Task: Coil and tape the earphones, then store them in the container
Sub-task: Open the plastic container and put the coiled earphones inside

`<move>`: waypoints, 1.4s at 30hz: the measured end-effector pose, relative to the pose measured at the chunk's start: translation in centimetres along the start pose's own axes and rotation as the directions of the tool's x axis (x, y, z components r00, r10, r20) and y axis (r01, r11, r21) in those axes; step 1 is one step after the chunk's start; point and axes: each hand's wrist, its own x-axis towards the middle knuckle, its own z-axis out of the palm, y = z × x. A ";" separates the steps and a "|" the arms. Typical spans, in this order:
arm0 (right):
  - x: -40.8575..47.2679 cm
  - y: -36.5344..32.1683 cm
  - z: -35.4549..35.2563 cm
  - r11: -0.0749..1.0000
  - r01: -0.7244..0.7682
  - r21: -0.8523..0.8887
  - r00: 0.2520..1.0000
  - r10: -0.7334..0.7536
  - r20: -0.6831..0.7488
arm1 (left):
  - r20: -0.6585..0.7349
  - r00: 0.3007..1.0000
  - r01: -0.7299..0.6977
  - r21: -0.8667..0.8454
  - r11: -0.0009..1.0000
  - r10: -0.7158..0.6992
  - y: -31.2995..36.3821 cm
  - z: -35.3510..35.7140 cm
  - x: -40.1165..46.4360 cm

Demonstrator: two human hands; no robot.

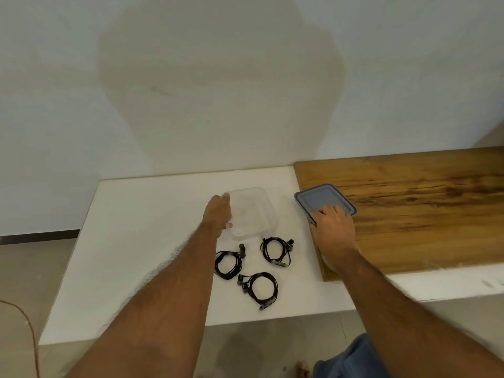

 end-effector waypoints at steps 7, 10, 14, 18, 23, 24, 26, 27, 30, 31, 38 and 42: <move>-0.5 0.0 0.7 1.000 -0.013 0.021 0.997 0.011 0.076 | -0.090 0.996 -0.002 0.250 0.968 0.025 -0.3 0.5 0.7; -0.7 -0.5 0.3 0.999 -0.013 0.042 0.994 0.009 0.107 | -0.073 0.995 -0.038 0.368 0.929 0.070 -0.5 0.7 0.3; -1.0 -2.4 -0.4 0.972 -0.030 0.232 0.992 -0.001 0.129 | -0.026 0.995 -0.074 0.436 0.897 0.095 -0.7 0.9 0.0; -1.5 -4.7 -0.3 0.950 -0.064 0.307 0.964 -0.021 0.267 | 0.002 0.991 -0.117 0.459 0.881 0.130 -0.4 1.0 -0.7; -1.6 -5.7 -0.2 0.971 -0.074 0.226 0.922 -0.019 0.386 | -0.042 0.985 -0.122 0.512 0.850 0.166 -1.0 0.6 -1.8; -1.9 -5.8 -0.2 0.974 -0.081 0.211 0.919 -0.009 0.394 | -0.049 0.985 -0.118 0.523 0.844 0.168 -1.3 0.5 -2.0; -2.4 -5.8 -0.2 0.974 -0.102 0.203 0.920 0.015 0.390 | -0.057 0.981 -0.127 0.549 0.826 0.188 -1.8 0.3 -2.4; -2.6 -5.8 -0.2 0.973 -0.106 0.206 0.922 0.018 0.388 | -0.061 0.977 -0.136 0.554 0.821 0.203 -2.0 0.2 -2.6; -2.9 -5.9 -0.7 0.966 -0.105 0.236 0.919 0.004 0.394 | -0.059 0.974 -0.155 0.534 0.831 0.220 -2.6 0.1 -3.0; -2.9 -6.0 -1.0 0.962 -0.110 0.249 0.919 0.003 0.395 | -0.059 0.974 -0.156 0.525 0.837 0.218 -2.8 0.1 -3.1; -1.0 -6.0 -6.1 0.925 -0.132 0.356 0.935 -0.003 0.354 | 0.015 0.978 -0.186 0.516 0.836 0.209 -2.6 0.6 -3.5; 1.2 -6.5 -8.2 0.901 -0.150 0.408 0.949 0.016 0.314 | 0.034 0.978 -0.194 0.506 0.840 0.205 -2.8 0.9 -3.5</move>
